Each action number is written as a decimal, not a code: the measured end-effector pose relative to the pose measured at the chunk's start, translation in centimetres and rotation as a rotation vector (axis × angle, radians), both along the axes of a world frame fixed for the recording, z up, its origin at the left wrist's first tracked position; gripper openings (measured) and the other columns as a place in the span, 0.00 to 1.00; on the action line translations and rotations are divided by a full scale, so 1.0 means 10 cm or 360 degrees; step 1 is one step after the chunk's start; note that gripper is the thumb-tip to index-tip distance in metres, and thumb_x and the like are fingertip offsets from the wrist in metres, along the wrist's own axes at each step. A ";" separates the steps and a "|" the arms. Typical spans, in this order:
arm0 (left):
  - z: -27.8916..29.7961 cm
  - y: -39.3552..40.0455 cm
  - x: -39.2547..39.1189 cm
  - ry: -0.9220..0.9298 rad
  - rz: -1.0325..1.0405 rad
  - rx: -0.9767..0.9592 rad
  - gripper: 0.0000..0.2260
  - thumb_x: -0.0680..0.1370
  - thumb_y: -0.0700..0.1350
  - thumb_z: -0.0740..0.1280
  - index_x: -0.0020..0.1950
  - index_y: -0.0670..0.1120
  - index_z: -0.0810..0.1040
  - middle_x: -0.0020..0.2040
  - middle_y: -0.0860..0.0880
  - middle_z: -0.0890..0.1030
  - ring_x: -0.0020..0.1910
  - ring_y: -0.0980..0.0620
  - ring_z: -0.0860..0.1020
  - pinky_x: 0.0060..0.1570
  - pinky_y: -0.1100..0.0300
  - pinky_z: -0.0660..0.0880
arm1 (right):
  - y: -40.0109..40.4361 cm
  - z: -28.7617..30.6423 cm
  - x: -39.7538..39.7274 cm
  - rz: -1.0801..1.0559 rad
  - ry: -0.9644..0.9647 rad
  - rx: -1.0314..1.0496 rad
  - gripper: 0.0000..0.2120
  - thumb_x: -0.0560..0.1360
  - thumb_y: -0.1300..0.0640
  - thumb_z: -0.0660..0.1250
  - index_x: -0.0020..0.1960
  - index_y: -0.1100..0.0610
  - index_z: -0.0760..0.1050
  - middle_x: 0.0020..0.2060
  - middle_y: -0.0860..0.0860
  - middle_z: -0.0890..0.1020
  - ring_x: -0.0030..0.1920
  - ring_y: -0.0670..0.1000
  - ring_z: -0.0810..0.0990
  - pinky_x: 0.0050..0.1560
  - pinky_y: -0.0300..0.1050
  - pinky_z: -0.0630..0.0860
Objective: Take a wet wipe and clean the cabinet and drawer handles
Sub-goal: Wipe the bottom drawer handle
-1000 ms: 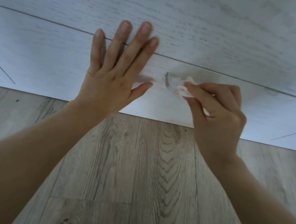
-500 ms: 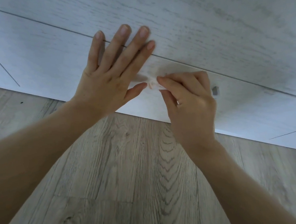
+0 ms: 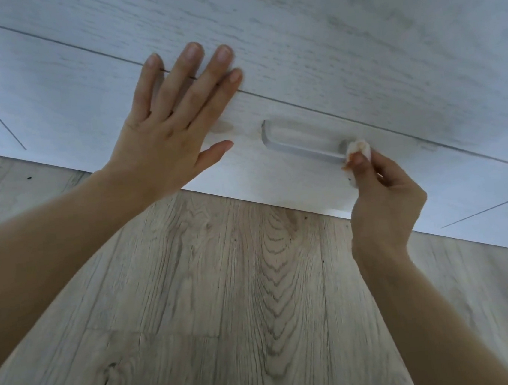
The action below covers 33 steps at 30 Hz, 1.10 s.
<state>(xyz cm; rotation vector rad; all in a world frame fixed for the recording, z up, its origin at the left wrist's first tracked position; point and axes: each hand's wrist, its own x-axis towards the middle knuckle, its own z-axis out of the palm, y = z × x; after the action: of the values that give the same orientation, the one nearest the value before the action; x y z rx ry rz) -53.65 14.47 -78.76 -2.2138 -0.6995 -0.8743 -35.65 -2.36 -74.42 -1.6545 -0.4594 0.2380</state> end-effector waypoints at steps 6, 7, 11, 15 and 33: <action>0.02 -0.02 -0.03 0.0016 -0.0007 -0.0051 0.32 0.82 0.59 0.53 0.79 0.43 0.45 0.76 0.43 0.50 0.73 0.40 0.52 0.71 0.42 0.49 | 0.02 0.03 -0.15 0.0009 0.0255 0.0105 0.06 0.75 0.58 0.69 0.51 0.55 0.83 0.47 0.49 0.85 0.51 0.46 0.83 0.54 0.35 0.78; 0.03 -0.03 -0.03 0.0018 -0.0011 -0.0062 0.32 0.82 0.59 0.53 0.79 0.44 0.45 0.76 0.43 0.50 0.74 0.40 0.52 0.71 0.42 0.50 | 0.01 0.03 -0.17 0.0002 0.0256 0.0125 0.05 0.75 0.58 0.70 0.50 0.53 0.83 0.46 0.48 0.85 0.50 0.44 0.83 0.50 0.30 0.77; 0.05 -0.04 -0.06 0.0041 -0.0021 -0.0097 0.32 0.82 0.59 0.53 0.79 0.44 0.45 0.77 0.44 0.49 0.74 0.41 0.51 0.71 0.42 0.51 | -0.02 0.02 -0.25 -0.0056 0.0182 0.0104 0.06 0.73 0.57 0.71 0.43 0.47 0.83 0.44 0.44 0.85 0.46 0.40 0.82 0.44 0.28 0.76; 0.07 -0.03 -0.12 0.0071 -0.0052 -0.0092 0.31 0.83 0.58 0.52 0.79 0.44 0.48 0.77 0.45 0.49 0.75 0.43 0.50 0.73 0.45 0.48 | -0.01 0.07 -0.19 -0.0209 0.0199 0.0198 0.05 0.73 0.58 0.72 0.48 0.53 0.84 0.42 0.45 0.86 0.47 0.44 0.83 0.51 0.36 0.79; 0.50 -0.08 -0.95 0.0212 0.0272 -0.0459 0.29 0.81 0.55 0.54 0.78 0.43 0.52 0.78 0.45 0.49 0.76 0.43 0.49 0.73 0.43 0.48 | 0.52 0.55 -0.98 0.0438 0.0292 0.0174 0.06 0.74 0.59 0.70 0.45 0.48 0.81 0.46 0.46 0.84 0.46 0.41 0.81 0.47 0.28 0.75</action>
<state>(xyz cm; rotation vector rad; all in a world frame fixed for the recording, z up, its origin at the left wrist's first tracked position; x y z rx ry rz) -63.15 13.64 -73.77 -2.3933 -0.9847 -0.5631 -45.50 2.87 -68.93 -1.4453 -0.5503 0.5547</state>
